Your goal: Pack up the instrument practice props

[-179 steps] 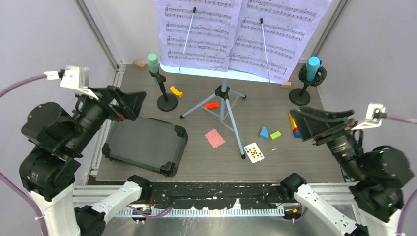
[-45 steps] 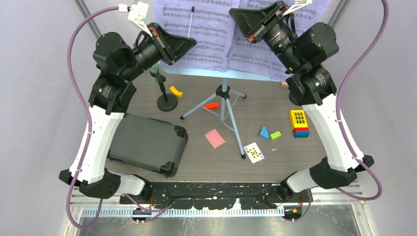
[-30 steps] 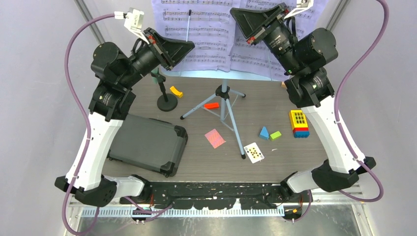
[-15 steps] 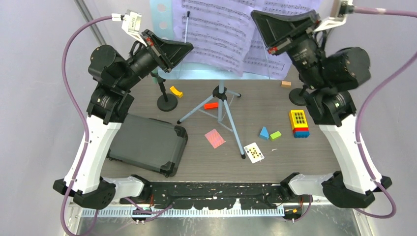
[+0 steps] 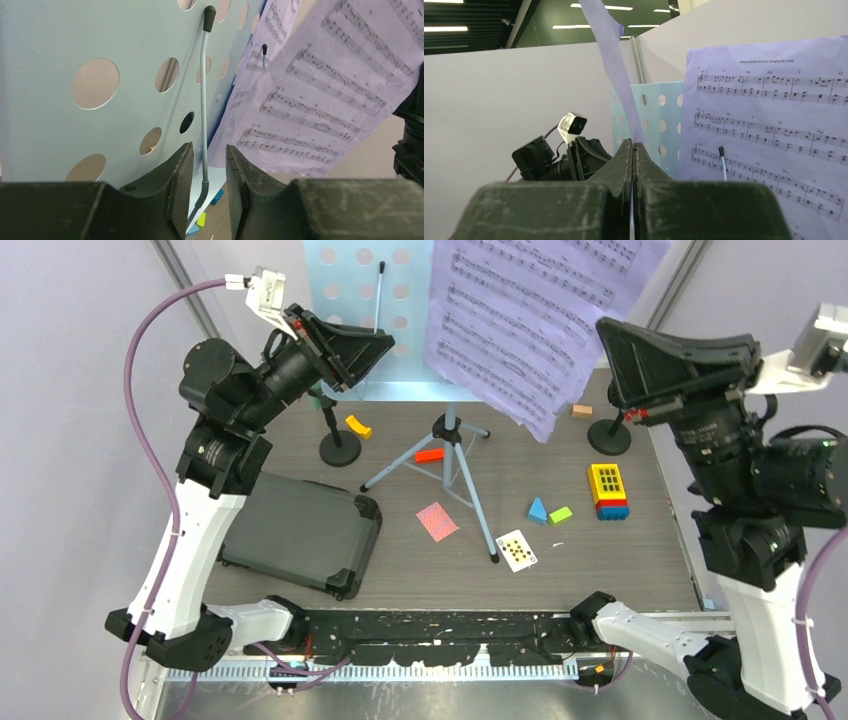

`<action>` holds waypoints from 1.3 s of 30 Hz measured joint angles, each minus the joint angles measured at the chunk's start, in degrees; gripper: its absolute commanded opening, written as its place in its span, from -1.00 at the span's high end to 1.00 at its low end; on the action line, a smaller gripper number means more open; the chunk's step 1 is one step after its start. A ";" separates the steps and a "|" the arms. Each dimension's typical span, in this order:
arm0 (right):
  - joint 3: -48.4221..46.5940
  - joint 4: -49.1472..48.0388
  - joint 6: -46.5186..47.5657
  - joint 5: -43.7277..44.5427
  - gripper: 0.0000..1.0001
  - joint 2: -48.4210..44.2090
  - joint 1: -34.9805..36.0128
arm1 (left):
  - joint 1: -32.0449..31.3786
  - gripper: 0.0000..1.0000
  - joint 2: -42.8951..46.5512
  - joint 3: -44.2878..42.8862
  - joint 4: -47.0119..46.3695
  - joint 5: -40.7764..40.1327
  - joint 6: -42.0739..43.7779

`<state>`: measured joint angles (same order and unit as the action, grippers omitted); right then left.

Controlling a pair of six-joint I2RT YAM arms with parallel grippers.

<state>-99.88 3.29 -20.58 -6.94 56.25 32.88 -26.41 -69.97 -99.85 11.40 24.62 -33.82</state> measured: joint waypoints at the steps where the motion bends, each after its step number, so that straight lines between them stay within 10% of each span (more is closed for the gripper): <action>1: 0.68 0.72 0.26 -0.02 1.00 -1.25 0.00 | 0.00 0.22 0.15 0.15 -0.07 -0.15 0.00; 16: 9.94 10.95 0.11 -3.41 1.00 -14.16 0.00 | 0.00 -0.65 6.71 4.70 2.80 -3.21 3.80; 39: 27.15 24.24 -6.08 -7.76 0.99 -25.29 0.00 | -0.11 -0.75 36.81 28.37 21.66 -1.90 9.77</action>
<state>-72.73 27.53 -26.65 -14.70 30.96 32.88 -26.52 -33.17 -71.48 33.06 22.72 -24.05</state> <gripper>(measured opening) 0.022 0.875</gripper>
